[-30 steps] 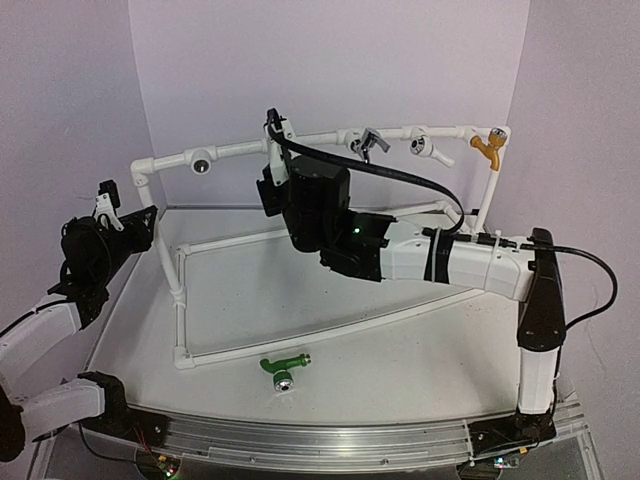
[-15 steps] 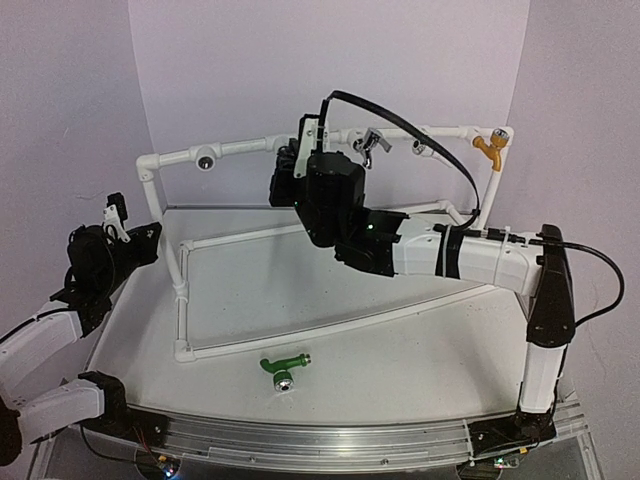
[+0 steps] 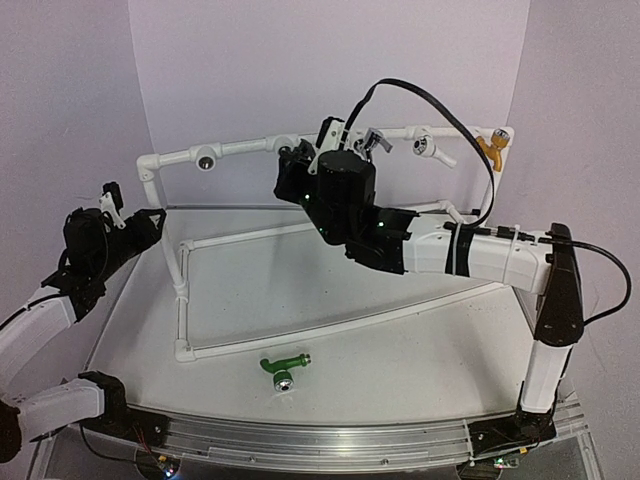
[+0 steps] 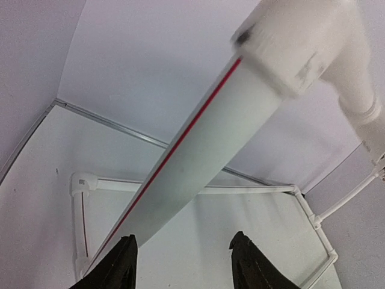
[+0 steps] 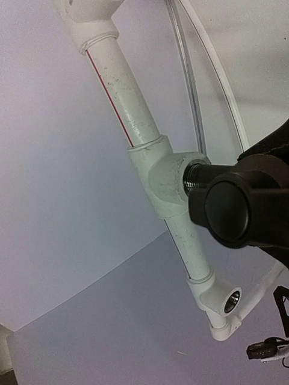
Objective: Install the water faucets
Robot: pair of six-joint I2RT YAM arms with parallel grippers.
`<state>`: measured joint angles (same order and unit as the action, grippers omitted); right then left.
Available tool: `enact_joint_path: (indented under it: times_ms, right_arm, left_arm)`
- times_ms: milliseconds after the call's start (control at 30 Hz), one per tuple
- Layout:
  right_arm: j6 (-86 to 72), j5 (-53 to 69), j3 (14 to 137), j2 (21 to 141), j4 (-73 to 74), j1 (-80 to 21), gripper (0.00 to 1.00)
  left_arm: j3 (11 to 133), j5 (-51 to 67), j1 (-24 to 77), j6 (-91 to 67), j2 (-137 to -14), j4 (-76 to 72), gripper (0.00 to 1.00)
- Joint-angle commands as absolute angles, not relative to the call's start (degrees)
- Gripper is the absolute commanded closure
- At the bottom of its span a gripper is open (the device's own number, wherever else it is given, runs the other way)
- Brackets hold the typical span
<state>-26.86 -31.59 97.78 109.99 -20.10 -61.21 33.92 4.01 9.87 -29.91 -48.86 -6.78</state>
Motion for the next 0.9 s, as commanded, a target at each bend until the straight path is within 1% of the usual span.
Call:
enact_joint_path:
  times_ms: [0, 200, 367, 767, 867]
  right_arm:
    - [-44.7, -38.6, 95.7, 109.4, -13.7, -55.7, 1.00]
    - [-59.2, -39.0, 95.3, 109.5, -13.0, -55.4, 1.00]
    - [-72.9, -37.1, 94.1, 108.9, -12.9, -55.3, 1.00]
    - [-99.0, -30.3, 91.3, 108.1, -16.8, -55.0, 1.00]
    - [-100.9, -27.7, 91.0, 108.3, -19.4, -55.0, 1.00]
  left_arm:
    - [40.2, 4.1, 9.8, -33.8, -48.7, -3.2, 0.40]
    - [41.0, 6.2, 9.8, -34.3, -47.4, -2.4, 0.34]
    - [41.1, 7.9, 9.8, -34.1, -46.5, -1.3, 0.34]
    - [43.5, 11.7, 9.8, -35.0, -45.3, 1.5, 0.34]
    - [43.9, 12.8, 9.8, -35.4, -45.0, 2.0, 0.34]
